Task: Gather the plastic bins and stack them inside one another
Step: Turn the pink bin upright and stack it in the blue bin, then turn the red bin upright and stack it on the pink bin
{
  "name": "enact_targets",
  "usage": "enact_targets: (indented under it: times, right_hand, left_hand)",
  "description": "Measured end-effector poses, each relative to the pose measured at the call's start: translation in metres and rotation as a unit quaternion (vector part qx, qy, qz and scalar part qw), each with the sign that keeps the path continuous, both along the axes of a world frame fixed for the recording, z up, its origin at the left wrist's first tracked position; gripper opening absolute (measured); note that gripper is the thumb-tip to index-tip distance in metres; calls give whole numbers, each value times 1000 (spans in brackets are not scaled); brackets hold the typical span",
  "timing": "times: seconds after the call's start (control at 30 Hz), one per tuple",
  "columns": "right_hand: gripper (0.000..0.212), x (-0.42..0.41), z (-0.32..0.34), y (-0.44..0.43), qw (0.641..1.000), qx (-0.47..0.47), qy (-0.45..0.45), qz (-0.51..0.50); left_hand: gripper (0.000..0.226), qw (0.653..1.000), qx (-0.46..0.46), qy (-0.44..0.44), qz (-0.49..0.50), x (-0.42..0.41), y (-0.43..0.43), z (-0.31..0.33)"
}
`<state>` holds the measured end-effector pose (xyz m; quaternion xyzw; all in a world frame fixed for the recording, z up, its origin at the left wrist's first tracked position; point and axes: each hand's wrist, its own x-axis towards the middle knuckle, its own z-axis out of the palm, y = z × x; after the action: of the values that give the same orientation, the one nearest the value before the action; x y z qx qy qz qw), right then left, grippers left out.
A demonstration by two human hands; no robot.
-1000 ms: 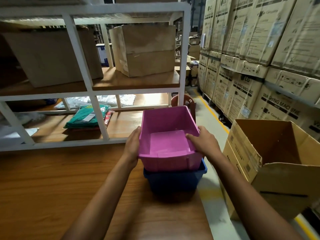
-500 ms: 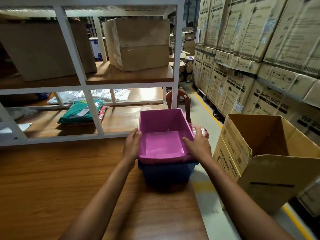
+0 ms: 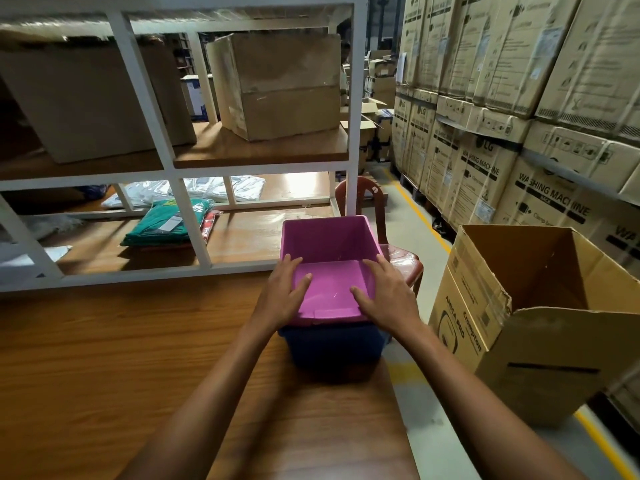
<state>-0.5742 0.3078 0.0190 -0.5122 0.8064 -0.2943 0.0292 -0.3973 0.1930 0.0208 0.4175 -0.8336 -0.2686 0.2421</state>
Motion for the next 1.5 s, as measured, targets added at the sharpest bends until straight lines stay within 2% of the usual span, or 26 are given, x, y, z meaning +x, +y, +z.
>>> enact_targets:
  times: [0.23,0.43,0.6,0.77,0.97,1.13,1.5]
  right_hand:
    - [66,4,-2,17,994,-107,-4,-5]
    - [67,30,0,68,973,-225,-46,26]
    - [68,61,1,120,963,-246,-81,77]
    - [65,102,-10,160,947,-260,-105,156]
    - [64,159,-38,183,925,-218,-158,267]
    - [64,219,-53,185,897,-175,-187,360]
    - [64,393,-110,139,832,-70,-115,538]
  left_hand:
    - [54,995,-93,35,6,10,17,4]
    - [57,986,-129,93,41,40,74,18]
    - [56,976,-133,137,106,78,143,7]
    - [58,963,-154,137,173,122,212,-18]
    - [58,943,-113,125,286,193,283,-51]
    - [55,908,-103,112,390,255,321,-69]
    - [57,828,-116,72,543,401,355,-110]
